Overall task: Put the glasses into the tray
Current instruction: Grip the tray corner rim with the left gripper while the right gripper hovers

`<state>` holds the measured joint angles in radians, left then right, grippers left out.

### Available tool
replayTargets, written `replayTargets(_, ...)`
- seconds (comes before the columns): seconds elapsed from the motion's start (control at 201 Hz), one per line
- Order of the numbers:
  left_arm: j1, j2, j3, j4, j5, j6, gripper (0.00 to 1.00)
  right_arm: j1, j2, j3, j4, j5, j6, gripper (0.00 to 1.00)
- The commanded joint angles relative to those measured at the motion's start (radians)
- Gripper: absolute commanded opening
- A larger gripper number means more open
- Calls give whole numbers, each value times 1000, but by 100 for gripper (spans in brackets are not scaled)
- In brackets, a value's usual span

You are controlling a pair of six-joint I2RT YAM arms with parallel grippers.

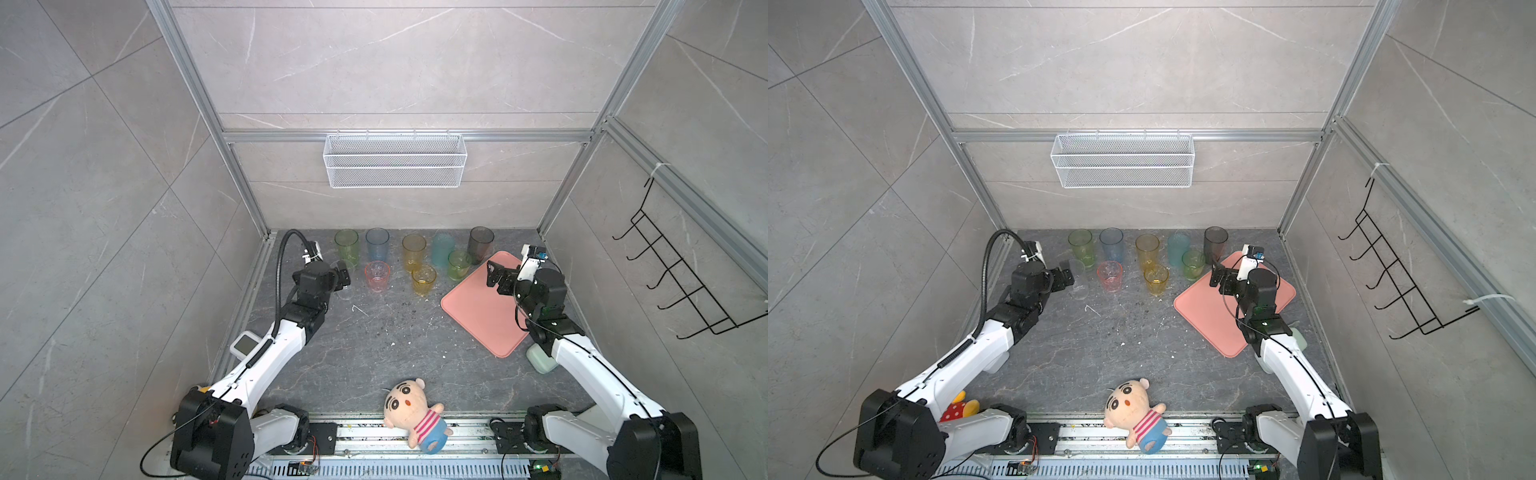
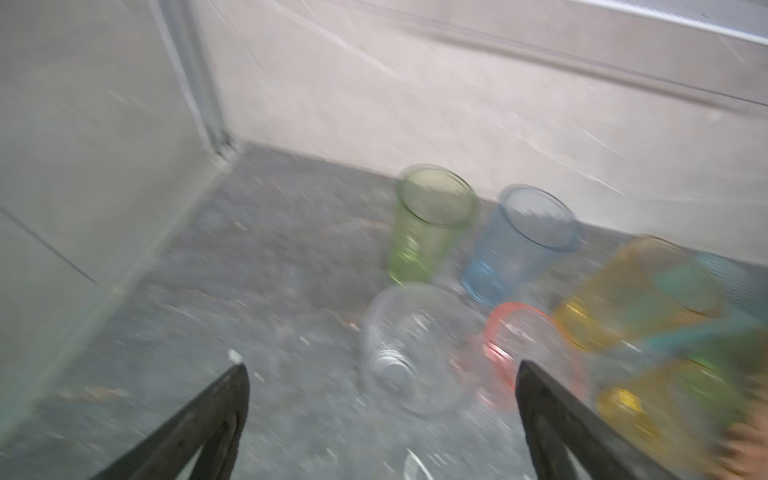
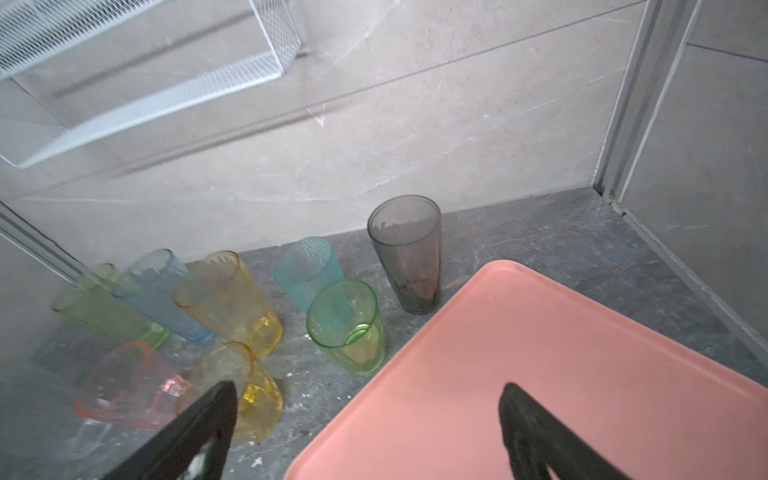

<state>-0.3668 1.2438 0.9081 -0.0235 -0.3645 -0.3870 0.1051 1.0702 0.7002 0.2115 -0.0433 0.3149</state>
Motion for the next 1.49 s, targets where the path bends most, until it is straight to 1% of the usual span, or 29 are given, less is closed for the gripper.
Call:
replayTargets(0.0,-86,85,119,-234,69,-157,100,2,-24,71,-194,-105,185,99)
replayTargets(0.095,-184,156,188,-283,59,-201,100,2,-17,102,-255,-151,210,99)
replayTargets(0.174,-255,223,247,-311,77,-228,100,2,-32,77,-234,-166,249,99)
replayTargets(0.224,-303,273,296,-343,69,-236,100,0,-37,64,-224,-170,264,99)
replayTargets(0.344,-411,397,416,-400,61,-246,100,1,-41,51,-259,-131,282,99)
replayTargets(0.408,-461,458,480,-425,57,-244,100,1,-42,27,-245,-126,292,99)
replayTargets(0.528,-532,571,582,-457,35,-262,100,3,-48,1,-237,-105,295,99)
replayTargets(0.642,-589,680,685,-490,19,-270,100,3,-69,-15,-250,-40,287,99)
replayTargets(0.717,-618,743,743,-503,21,-286,100,3,-76,-18,-268,2,278,99)
replayTargets(0.817,-642,820,821,-520,38,-293,100,2,-46,11,-313,40,274,99)
replayTargets(0.881,-655,861,861,-532,43,-313,99,1,-26,29,-341,45,271,99)
replayTargets(0.966,-676,914,905,-530,51,-330,96,1,-12,29,-336,42,276,99)
replayTargets(1.1,-705,999,1005,-577,35,-352,96,0,-12,22,-334,58,280,99)
replayTargets(1.354,-734,1079,1079,-587,32,-376,91,1,-29,16,-343,94,286,99)
replayTargets(1.489,-740,1137,1119,-614,32,-375,87,2,-27,36,-369,83,278,99)
